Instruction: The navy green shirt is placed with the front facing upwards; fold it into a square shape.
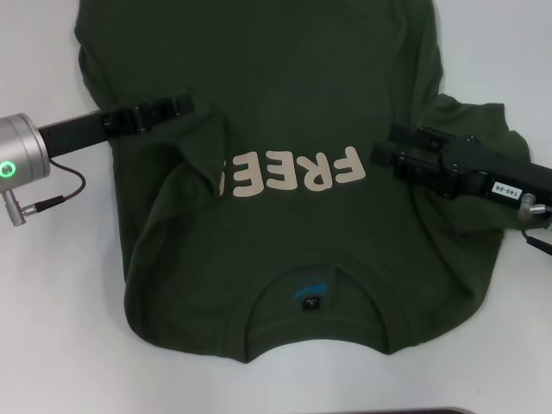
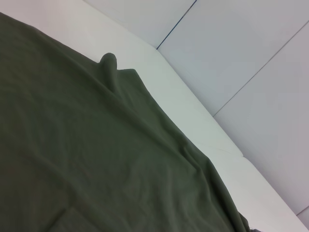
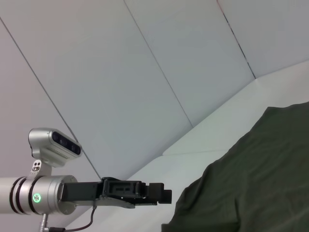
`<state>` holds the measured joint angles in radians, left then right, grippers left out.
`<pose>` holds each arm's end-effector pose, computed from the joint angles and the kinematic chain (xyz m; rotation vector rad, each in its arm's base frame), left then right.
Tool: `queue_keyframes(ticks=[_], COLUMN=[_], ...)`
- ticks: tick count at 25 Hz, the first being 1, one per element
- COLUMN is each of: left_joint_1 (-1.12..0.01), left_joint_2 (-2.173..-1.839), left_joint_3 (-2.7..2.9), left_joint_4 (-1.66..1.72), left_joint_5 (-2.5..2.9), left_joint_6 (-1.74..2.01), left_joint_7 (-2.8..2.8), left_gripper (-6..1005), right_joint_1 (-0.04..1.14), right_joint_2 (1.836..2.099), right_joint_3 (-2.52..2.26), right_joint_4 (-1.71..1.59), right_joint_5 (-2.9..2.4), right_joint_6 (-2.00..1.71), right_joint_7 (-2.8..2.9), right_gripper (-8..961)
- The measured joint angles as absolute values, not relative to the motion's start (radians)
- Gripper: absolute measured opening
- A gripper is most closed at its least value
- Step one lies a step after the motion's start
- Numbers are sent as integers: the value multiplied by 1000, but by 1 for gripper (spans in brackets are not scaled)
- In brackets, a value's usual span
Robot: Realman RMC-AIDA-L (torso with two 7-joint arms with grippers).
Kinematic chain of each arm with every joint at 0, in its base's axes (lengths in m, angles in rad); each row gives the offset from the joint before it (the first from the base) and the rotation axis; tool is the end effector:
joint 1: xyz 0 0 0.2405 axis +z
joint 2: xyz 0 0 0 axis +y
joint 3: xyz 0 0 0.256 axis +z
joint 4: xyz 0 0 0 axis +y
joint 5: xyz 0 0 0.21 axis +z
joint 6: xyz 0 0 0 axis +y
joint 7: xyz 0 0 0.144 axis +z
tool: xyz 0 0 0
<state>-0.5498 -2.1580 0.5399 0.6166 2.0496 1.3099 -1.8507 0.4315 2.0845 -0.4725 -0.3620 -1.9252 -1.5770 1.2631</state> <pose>-0.2782 0.3493 -0.0217 -2.2832 -1.3998 -0.8094 0.2992 0.2838 -0.0224 -2.4397 0.9508 1.0395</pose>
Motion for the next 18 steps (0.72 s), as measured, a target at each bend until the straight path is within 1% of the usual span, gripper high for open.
queue_keyframes(ticks=[1,6,12,18], left_joint_1=[-551,-551,-536,-508], left_joint_2=[-2158,-2158,-2151,-2138], left_joint_3=[540,538,532,531], left_joint_4=[617,620,630,651], left_joint_5=[2050,2048,2048,2047], left_joint_6=[1310,1310,1329,1420], left_joint_7=[-1851,-1851,-1826,-1749], left_gripper=[336,574,810,848], right_joint_1=[432,434,433,435], right_joint_2=[2084,2084,2084,2084], right_joint_3=[-472,-472,-466,-465], right_joint_4=[-362,-362,-362,-364], right_joint_5=[-1925,-1925,-1925,-1925], right_joint_6=[-1577,-1577,-1576,-1576], right_joint_7=[1263,1264,1265,1265], right_gripper=[698,698,698,698])
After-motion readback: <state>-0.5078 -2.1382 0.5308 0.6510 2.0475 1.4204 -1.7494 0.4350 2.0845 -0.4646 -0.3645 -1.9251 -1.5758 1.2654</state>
